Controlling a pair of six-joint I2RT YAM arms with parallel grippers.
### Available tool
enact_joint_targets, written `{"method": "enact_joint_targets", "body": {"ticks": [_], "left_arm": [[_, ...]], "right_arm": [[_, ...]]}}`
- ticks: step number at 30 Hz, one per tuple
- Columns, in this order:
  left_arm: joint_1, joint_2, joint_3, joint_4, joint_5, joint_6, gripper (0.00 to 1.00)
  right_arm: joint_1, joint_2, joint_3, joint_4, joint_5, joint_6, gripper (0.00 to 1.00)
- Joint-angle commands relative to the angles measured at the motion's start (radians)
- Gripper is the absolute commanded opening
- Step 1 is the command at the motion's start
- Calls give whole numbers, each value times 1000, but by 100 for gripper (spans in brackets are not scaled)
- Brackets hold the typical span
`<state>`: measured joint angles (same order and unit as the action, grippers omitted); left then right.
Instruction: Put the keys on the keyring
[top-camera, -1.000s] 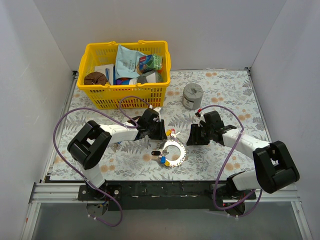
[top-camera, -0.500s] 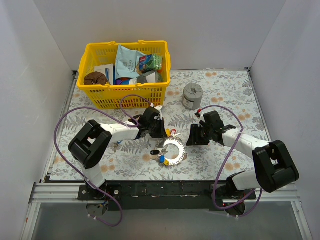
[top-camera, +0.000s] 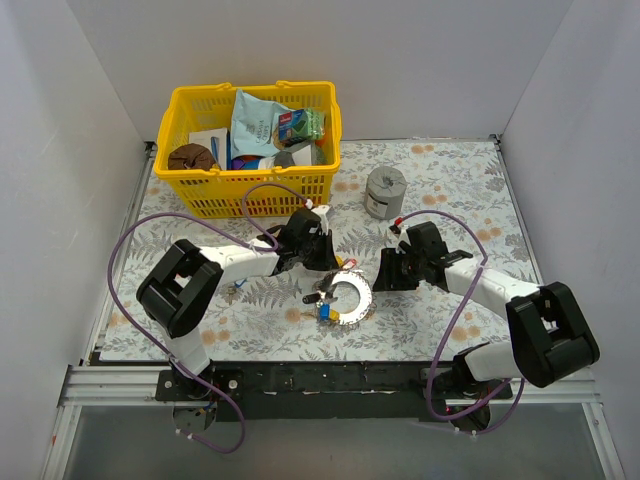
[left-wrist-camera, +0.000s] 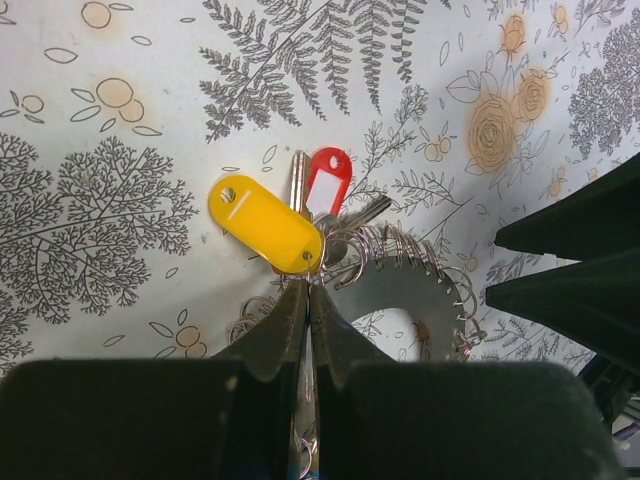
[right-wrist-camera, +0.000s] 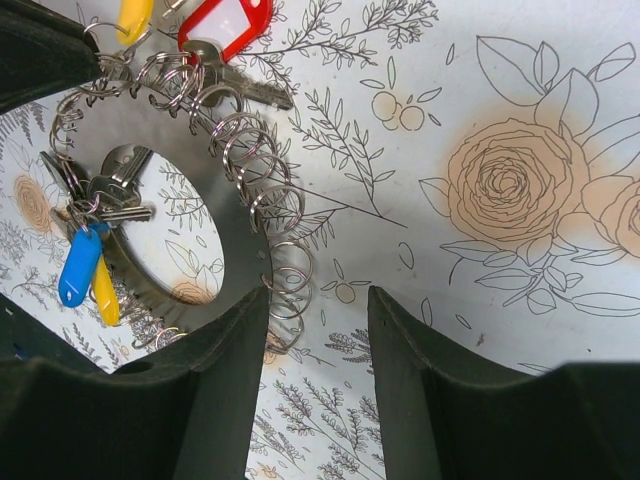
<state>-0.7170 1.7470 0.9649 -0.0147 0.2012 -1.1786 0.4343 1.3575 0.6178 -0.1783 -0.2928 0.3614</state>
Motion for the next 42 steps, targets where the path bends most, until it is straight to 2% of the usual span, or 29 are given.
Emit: {"method": "enact_joint_targets", "body": {"ticks": [1, 7, 13, 17, 19, 21, 22, 23, 28, 35, 42], "left_arm": [[-4, -9, 43, 42, 37, 54, 0], [-10, -9, 44, 44, 61, 131, 1], [-24, -7, 47, 36, 63, 186, 9], [-27, -15, 49, 30, 41, 183, 16], [-27, -24, 51, 24, -5, 171, 26], [-27, -33, 49, 21, -34, 162, 30], [-27, -46, 46, 21, -54, 160, 36], [-27, -53, 43, 21, -65, 158, 38], [-27, -79, 21, -22, -103, 148, 40], [-27, -141, -52, -36, -88, 111, 42], [-27, -162, -115, -42, -68, 59, 48]], "right_arm": [[4, -37, 11, 2, 9, -16, 53], [4, -40, 11, -3, 6, -16, 53], [4, -41, 8, -1, 3, -13, 53], [4, -40, 14, -1, 0, -15, 53], [6, -41, 16, -3, 0, -15, 53], [4, -41, 19, -6, 1, -13, 53], [4, -43, 19, -6, 1, -15, 53], [4, -43, 19, -4, 1, -13, 53], [4, -44, 17, -6, -2, -15, 53], [9, -60, 14, -23, 0, -16, 53], [23, -63, 3, -20, -31, -21, 59]]}}
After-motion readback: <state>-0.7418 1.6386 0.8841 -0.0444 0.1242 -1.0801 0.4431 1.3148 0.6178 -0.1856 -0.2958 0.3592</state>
